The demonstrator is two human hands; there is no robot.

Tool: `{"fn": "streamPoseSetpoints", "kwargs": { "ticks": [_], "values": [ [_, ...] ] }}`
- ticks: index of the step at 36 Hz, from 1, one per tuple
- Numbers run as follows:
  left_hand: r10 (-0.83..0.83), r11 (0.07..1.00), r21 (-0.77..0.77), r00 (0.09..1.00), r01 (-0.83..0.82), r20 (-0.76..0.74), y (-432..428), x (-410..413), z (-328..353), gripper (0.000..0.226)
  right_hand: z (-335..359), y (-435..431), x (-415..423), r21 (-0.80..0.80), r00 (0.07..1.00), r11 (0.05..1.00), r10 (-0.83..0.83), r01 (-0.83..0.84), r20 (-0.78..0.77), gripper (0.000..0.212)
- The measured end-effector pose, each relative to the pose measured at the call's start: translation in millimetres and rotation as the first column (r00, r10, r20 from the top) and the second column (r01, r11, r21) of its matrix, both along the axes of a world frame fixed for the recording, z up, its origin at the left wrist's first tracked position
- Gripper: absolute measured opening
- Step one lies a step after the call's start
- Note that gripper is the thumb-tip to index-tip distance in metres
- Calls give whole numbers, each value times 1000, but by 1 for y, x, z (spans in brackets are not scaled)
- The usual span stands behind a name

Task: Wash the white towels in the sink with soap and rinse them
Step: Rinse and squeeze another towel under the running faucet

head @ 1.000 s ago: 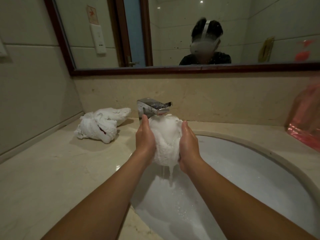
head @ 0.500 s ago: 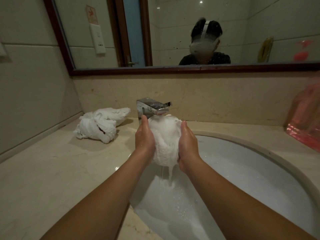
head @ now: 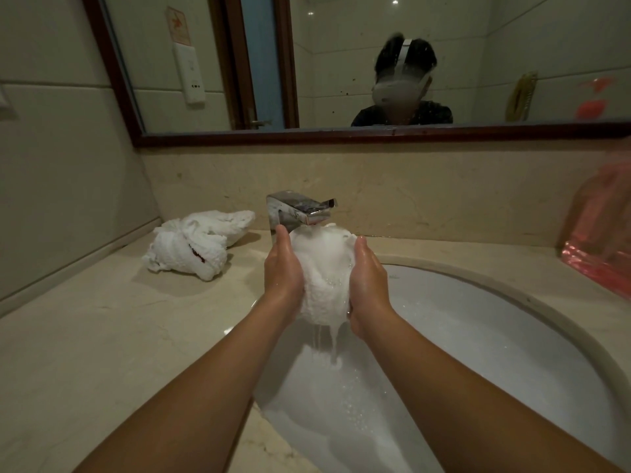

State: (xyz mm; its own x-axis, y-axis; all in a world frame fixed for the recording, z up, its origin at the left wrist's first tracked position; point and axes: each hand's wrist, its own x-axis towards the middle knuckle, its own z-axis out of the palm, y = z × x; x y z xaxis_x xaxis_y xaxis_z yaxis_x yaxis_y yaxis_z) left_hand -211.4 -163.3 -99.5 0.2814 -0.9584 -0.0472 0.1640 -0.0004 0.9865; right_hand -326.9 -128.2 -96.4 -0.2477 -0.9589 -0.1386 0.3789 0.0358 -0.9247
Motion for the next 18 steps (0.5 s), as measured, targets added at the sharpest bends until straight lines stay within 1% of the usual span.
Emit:
{"fn": "streamPoseSetpoints", "kwargs": {
  "ticks": [2, 5, 9, 11, 13, 16, 18],
  "values": [
    [1, 1000, -7, 1000, -1, 2, 4, -1, 3, 109, 1, 1, 0, -14, 1000, 1000, -6, 6, -6, 79],
    [1, 1000, -16, 1000, -1, 1, 6, -2, 6, 104, 1, 1, 0, -25, 1000, 1000, -11, 11, -11, 77],
    [-5, 1000, -21, 1000, 5, 8, 7, -2, 6, 106, 1, 0, 1, -26, 1000, 1000, -12, 11, -8, 78],
    [-7, 1000, -28, 1000, 8, 11, 7, -3, 6, 113, 1, 2, 2, -29, 1000, 999, -12, 12, -8, 77],
    [-2, 1000, -29, 1000, 2, 2, 4, -1, 3, 119, 1, 2, 2, -37, 1000, 999, -16, 16, 0, 85],
    [-2, 999, -34, 1000, 2, -4, 4, -1, 2, 118, -1, -1, 2, -49, 999, 998, -31, 31, 13, 103],
    [-4, 999, -40, 1000, 4, -3, 5, -1, 3, 114, 0, -1, 2, -51, 999, 998, -30, 31, 15, 105]
  ]
}}
